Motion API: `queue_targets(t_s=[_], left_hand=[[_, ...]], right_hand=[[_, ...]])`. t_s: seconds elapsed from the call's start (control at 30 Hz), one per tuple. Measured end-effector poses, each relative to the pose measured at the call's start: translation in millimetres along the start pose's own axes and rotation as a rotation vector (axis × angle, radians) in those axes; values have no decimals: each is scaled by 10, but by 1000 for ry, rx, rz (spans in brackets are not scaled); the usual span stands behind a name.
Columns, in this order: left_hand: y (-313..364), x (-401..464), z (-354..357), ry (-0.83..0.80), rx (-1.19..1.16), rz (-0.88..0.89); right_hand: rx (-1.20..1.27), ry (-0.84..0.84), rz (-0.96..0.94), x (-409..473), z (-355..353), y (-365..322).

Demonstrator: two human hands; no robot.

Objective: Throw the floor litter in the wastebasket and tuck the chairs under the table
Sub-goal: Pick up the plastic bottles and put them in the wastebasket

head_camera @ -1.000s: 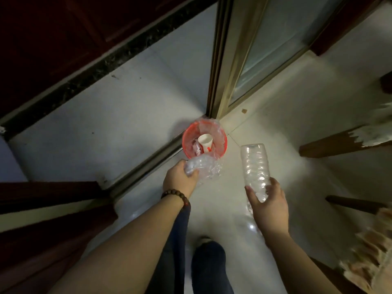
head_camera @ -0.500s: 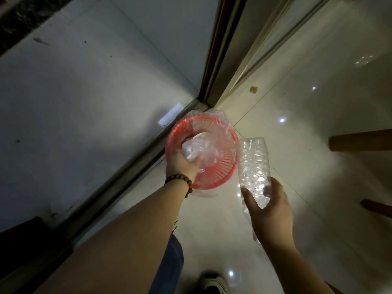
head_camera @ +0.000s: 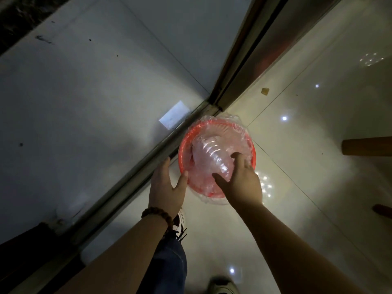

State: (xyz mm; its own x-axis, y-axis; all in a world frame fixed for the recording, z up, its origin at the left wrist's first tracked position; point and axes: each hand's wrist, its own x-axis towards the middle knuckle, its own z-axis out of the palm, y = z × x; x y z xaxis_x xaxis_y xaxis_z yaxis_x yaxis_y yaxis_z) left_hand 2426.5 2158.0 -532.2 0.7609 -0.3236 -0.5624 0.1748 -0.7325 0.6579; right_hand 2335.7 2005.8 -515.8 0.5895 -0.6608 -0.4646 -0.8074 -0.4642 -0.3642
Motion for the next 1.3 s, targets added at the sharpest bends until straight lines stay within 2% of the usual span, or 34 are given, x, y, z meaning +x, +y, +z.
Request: queue_targets(t_s=[0.17, 0.4, 0.53, 0.6, 0.7, 0.9, 1.13, 1.3], left_hand=[[-200, 52, -69, 5, 44, 68], [-297, 81, -28, -17, 31, 80], [-261, 50, 0, -24, 37, 92], [-217, 27, -12, -24, 42, 110], [-102, -31, -78, -17, 78, 150], [522, -361, -340, 47, 217, 278], [1872, -1155, -983, -10, 438, 457], [2759, -1939, -1426, -41, 436, 610]], right_hand=[[-233, -95, -21, 346, 369, -70], [-428, -32, -121, 525, 590, 83], [-540, -123, -168, 544, 676, 155], [-512, -145, -165, 531, 685, 186], [-391, -88, -138, 434, 579, 180], [-229, 69, -92, -30, -210, -9], [-24, 224, -20, -1029, -1821, -447], [57, 318, 72, -1996, -2934, -652]])
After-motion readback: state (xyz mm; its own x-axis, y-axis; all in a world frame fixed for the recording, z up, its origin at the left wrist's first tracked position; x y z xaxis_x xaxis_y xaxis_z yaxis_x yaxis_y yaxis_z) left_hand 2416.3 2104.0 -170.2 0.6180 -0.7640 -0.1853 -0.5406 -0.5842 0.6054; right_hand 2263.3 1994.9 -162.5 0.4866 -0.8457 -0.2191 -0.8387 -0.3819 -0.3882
